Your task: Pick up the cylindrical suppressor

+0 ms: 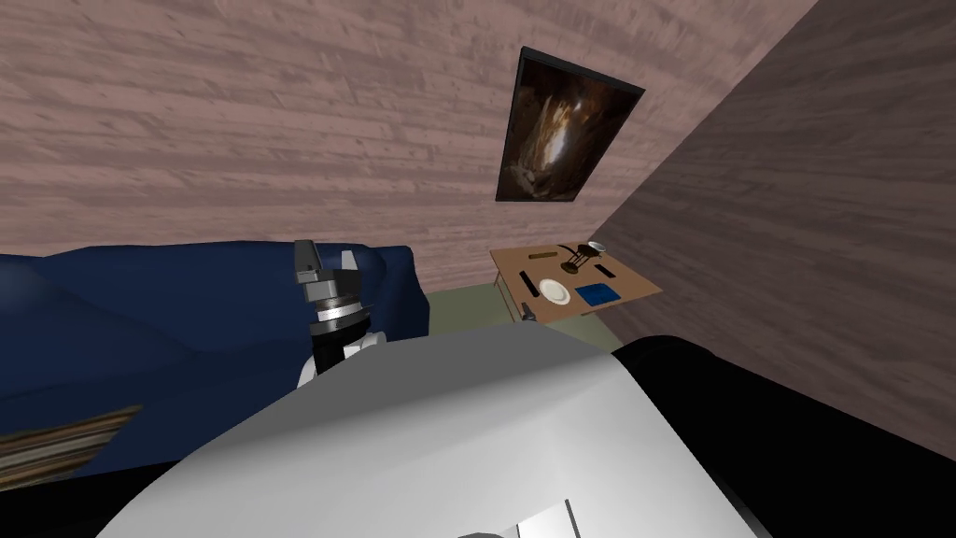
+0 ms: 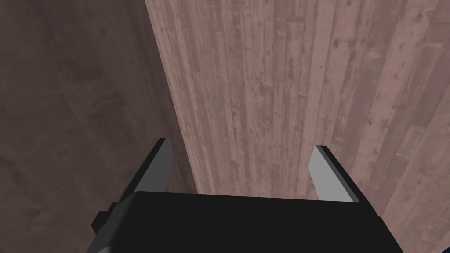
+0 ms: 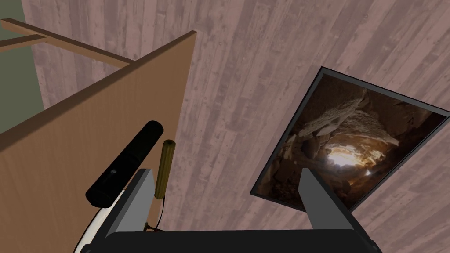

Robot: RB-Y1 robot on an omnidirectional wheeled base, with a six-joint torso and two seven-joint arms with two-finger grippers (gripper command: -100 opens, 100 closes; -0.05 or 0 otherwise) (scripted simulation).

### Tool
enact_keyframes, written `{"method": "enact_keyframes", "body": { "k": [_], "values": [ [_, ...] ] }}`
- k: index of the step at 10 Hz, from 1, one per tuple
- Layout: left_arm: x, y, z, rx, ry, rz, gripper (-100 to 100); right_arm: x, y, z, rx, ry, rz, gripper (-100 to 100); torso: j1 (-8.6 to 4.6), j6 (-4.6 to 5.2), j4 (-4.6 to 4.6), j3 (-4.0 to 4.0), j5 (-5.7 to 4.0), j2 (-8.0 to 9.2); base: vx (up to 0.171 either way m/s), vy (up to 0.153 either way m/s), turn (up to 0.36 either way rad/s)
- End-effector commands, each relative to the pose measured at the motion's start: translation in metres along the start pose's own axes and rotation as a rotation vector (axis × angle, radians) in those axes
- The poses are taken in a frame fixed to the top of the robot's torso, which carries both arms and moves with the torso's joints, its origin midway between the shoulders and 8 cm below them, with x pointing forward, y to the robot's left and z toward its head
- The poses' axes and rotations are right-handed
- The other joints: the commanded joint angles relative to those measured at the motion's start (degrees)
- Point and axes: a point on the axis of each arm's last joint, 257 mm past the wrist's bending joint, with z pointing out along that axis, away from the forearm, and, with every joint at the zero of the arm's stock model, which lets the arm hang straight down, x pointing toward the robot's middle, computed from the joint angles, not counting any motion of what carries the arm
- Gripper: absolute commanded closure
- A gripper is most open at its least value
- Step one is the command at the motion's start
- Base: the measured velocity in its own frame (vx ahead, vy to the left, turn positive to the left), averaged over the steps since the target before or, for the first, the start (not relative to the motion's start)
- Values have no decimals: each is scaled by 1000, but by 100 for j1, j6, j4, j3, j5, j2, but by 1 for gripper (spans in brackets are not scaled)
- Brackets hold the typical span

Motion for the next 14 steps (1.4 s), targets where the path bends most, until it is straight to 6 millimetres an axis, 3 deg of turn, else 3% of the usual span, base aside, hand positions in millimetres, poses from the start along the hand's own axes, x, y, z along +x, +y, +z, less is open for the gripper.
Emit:
{"method": "enact_keyframes", "body": {
  "k": [1, 4, 7, 8, 9, 10, 11, 14],
  "values": [
    [0, 0, 0, 0, 0, 0, 0, 1, -14, -8, 30, 4, -4, -100, 0, 0, 0, 0, 0, 0, 47, 34, -10],
    [0, 0, 0, 0, 0, 0, 0, 11, -73, -49, 183, 58, -61, -100, -4, 1, 0, 2, -1, 5, 105, 78, 160],
    [0, 0, 0, 0, 0, 0, 0, 17, -118, -87, 305, 93, -91, -100, 3, -2, -3, -9, 1, -17, 129, 77, 137],
    [0, 0, 0, 0, 0, 0, 0, 22, -142, -113, 376, 128, -123, -100, -2, 2, -2, -5, 0, -6, 121, 66, 190],
    [0, 0, 0, 0, 0, 0, 0, 22, -150, -121, 400, 130, -122, -100, -5, 0, -2, -4, 1, -5, 32, -42, 102],
    [0, 0, 0, 0, 0, 0, 0, 26, -170, -147, 466, 167, -154, -100, -34, 0, 3, 9, -5, 17, 56, -53, 181],
    [0, 0, 0, 0, 0, 0, 0, 25, -180, -158, 496, 171, -154, -100, -45, -1, 3, 10, -8, 19, 41, -40, 134],
    [0, 0, 0, 0, 0, 0, 0, 25, -180, -158, 496, 171, -154, -100, -20, 3, 8, 23, -4, 42, -5, 5, -17]
  ]
}}
